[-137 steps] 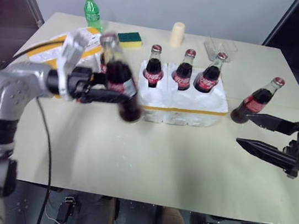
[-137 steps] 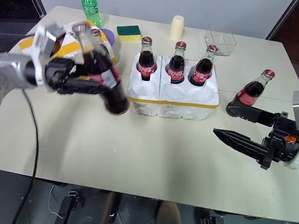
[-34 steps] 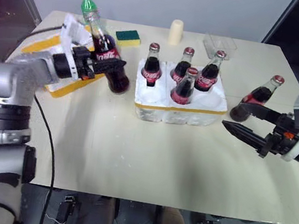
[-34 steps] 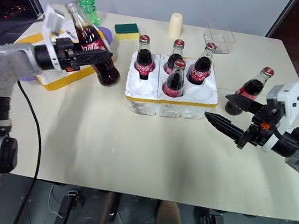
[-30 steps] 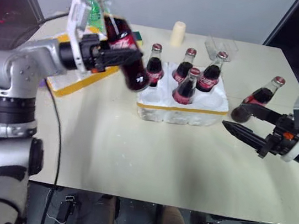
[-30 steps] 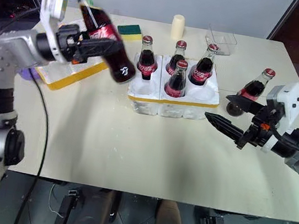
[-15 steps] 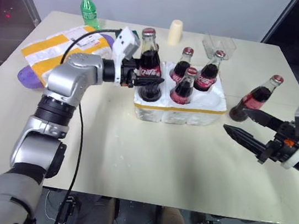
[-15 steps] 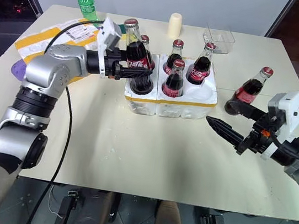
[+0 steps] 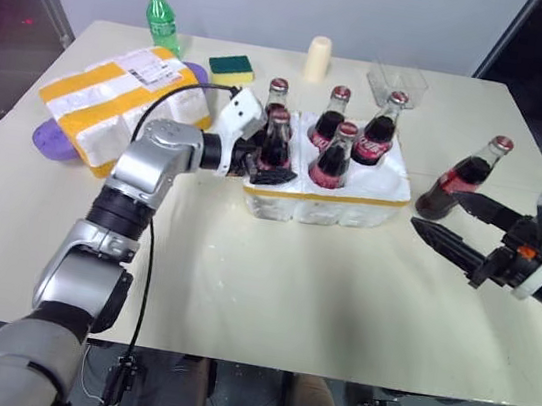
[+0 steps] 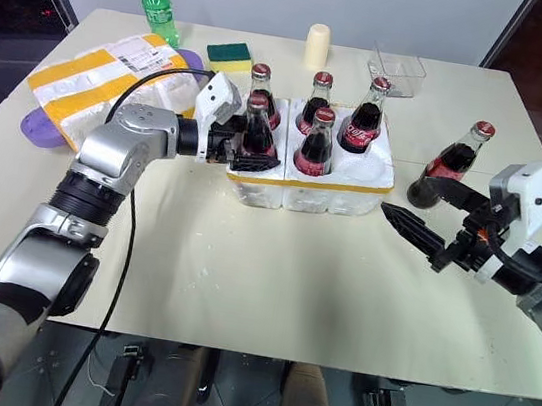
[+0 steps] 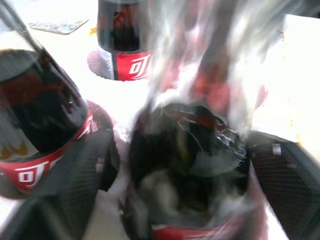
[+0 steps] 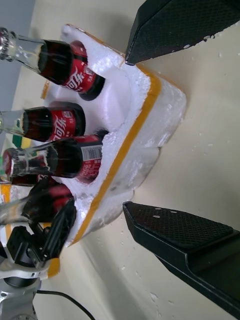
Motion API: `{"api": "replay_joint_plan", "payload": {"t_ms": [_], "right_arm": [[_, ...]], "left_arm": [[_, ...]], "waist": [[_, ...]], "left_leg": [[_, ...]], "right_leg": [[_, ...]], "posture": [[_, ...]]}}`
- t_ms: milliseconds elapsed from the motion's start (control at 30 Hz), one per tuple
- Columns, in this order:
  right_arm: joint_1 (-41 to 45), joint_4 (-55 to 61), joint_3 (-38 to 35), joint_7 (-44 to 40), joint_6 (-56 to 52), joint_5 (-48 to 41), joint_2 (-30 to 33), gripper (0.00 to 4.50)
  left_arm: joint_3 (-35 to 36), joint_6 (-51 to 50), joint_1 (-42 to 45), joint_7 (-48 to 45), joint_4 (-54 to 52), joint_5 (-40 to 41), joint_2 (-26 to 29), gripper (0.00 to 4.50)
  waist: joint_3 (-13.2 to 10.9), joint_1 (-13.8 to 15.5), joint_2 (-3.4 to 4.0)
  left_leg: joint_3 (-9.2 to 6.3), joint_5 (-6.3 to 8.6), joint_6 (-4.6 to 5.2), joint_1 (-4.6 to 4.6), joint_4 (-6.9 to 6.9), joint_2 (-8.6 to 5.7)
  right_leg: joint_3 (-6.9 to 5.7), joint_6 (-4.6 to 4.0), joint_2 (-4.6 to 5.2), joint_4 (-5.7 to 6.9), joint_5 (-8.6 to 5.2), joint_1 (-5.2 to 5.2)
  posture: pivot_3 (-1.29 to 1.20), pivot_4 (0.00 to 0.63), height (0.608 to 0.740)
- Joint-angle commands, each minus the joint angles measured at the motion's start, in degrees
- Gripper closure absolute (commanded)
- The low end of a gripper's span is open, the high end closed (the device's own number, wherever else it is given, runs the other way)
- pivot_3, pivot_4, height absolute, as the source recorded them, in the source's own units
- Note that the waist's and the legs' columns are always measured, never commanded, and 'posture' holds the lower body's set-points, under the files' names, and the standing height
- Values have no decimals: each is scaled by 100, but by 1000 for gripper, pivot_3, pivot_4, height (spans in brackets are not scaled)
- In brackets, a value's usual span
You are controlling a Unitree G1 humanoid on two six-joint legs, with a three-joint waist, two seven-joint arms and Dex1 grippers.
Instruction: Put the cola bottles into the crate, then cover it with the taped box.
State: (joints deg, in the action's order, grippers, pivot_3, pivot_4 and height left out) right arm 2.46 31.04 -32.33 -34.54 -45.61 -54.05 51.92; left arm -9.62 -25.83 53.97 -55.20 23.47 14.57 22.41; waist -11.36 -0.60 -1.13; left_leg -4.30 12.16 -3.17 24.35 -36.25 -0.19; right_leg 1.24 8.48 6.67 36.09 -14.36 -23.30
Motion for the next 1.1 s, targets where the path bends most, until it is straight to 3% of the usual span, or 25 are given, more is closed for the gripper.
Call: {"api": "replay_joint_plan", "payload": {"t_ms": [33,200,367,467,667,1100], "right_arm": [[137,-101,-125,316,135,175,-124,0],[174,-440,-196,1028,226,750,-414,0],[133,-800,-133,1337,387,1218,-715,0],[269,-1090,46,1330,529,1460,-787,0],[1092,-2249,630,1245,964,2024,-928,0],[2571,-4567,1399,665,1871,2833,-1229,0]], "left_arm": [[307,-44,-37,74,-295,120,58,106],[863,-1007,-380,-341,-1671,1084,446,106],[1747,-2773,-700,-885,-3367,2995,1412,106],[2007,-3309,-729,-819,-3789,3688,1672,106],[1783,-3280,-875,-445,-4383,3841,1651,106],[1499,-2915,-1040,-147,-4606,3708,1683,106]], "waist": [[0,-7,1],[0,-20,1],[2,-35,6],[5,-16,11],[5,-25,10],[3,-50,13]], "left_leg": [[0,0,0,-1,0,0],[-1,0,0,-1,3,1],[-2,0,0,-2,7,2],[-1,0,0,-12,4,1],[2,0,-1,-54,1,1],[6,0,-1,-61,12,1]], "right_leg": [[0,0,0,0,0,0],[0,0,0,3,0,-3],[1,-2,0,6,-1,-5],[2,-2,0,4,-1,8],[3,-22,0,-4,-12,52],[6,-8,-1,-3,-5,51]], "posture": [[0,150,739],[0,150,739],[0,150,739],[0,150,739],[0,150,739],[0,150,739]]}}
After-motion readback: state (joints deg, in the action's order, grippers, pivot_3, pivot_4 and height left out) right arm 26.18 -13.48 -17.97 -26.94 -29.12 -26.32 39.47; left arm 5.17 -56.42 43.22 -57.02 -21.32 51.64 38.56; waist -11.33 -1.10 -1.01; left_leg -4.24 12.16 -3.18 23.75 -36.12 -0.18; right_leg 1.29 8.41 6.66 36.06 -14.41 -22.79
